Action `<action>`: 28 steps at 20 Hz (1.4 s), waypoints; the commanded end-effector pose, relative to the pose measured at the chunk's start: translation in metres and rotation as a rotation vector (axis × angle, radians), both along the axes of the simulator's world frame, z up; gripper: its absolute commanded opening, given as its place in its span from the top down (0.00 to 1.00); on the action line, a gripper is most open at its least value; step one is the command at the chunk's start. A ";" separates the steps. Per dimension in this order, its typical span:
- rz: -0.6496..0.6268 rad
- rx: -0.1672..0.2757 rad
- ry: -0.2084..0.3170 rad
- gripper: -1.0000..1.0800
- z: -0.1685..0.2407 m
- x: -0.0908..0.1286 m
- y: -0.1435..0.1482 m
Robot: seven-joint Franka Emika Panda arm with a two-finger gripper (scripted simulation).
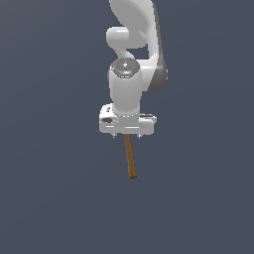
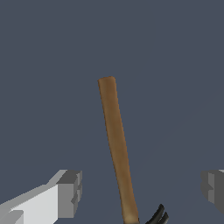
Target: Pick up the object and move it to a goal position.
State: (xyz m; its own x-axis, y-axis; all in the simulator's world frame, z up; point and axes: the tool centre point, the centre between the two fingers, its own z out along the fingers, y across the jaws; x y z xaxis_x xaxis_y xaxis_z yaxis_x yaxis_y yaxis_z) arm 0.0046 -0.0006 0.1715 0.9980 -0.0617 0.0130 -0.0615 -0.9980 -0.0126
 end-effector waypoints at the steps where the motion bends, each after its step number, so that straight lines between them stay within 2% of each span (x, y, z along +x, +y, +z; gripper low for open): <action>1: 0.000 0.000 0.000 0.04 0.000 0.000 0.000; 10: 0.024 -0.025 -0.027 0.04 0.011 0.008 -0.021; 16: 0.023 -0.024 -0.026 0.04 0.007 0.007 -0.020; 22: 0.026 -0.022 -0.018 0.04 -0.018 -0.003 -0.019; 28: 0.028 -0.016 -0.002 0.04 -0.063 -0.025 -0.016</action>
State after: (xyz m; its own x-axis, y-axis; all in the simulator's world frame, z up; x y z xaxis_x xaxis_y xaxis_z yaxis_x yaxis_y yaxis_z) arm -0.0136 -0.0175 0.1206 0.9992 -0.0338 0.0204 -0.0339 -0.9994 0.0049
